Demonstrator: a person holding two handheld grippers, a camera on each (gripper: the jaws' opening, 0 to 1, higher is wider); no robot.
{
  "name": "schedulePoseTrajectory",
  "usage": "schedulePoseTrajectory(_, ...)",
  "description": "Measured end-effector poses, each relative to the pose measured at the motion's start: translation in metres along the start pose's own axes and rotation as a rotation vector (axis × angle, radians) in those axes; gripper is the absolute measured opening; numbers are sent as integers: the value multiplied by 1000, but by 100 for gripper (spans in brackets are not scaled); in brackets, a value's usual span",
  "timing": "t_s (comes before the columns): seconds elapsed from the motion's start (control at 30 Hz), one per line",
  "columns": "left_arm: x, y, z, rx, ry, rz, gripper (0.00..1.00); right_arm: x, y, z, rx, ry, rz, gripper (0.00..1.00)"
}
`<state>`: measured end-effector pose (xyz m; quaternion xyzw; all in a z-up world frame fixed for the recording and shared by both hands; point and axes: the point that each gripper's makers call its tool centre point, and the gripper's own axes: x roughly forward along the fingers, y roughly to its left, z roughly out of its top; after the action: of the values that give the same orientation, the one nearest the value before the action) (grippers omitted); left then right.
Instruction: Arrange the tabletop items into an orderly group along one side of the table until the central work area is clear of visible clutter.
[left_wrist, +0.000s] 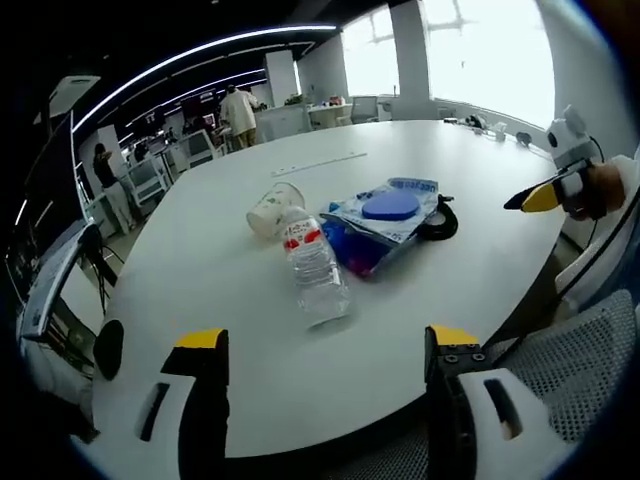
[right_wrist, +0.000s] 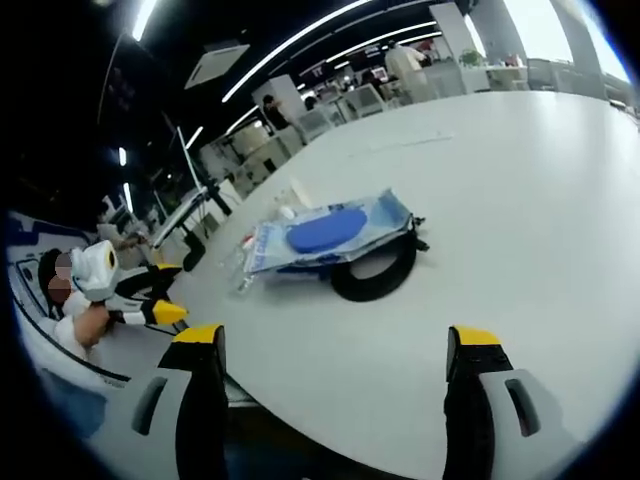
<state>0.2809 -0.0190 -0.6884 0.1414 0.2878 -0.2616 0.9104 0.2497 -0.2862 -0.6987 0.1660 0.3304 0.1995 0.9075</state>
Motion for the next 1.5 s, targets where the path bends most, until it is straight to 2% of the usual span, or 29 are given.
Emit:
schedulePoseTrajectory(0.17,2,-3,-5,19,22,-13,80,4,6,5,7,-1,0,89)
schedulePoseTrajectory(0.3,2,-6,-5,-1,28,-29,80,7,12,8,-3,-17,-3,89)
schedulePoseTrajectory(0.43,3,-8,-10,-21,50,-48,78,11,13,9,1,-44,-25,88)
schedulePoseTrajectory(0.57,4,-17,-12,4,62,-80,77,16,14,10,7,-80,-31,89)
schedulePoseTrajectory(0.73,6,-21,-15,50,78,-92,76,18,19,9,-4,-54,-17,89)
schedulePoseTrajectory(0.83,5,-18,-14,41,78,-82,76,15,20,14,-17,-47,-5,89)
schedulePoseTrajectory(0.97,6,-16,-13,22,77,-79,76,9,17,22,-39,-38,7,89)
schedulePoseTrajectory(1.07,7,-23,-16,39,94,-103,76,3,12,25,-67,-40,1,89)
schedulePoseTrajectory(1.13,5,-28,-12,64,74,-118,74,2,7,26,-65,-49,-11,89)
schedulePoseTrajectory(1.23,6,-28,-14,80,81,-121,73,4,3,21,-53,-47,-31,89)
schedulePoseTrajectory(1.4,6,-21,-15,41,86,-102,72,15,1,21,-9,-60,-39,89)
schedulePoseTrajectory(1.5,6,-20,-17,33,93,-98,72,21,2,24,-14,-65,-35,88)
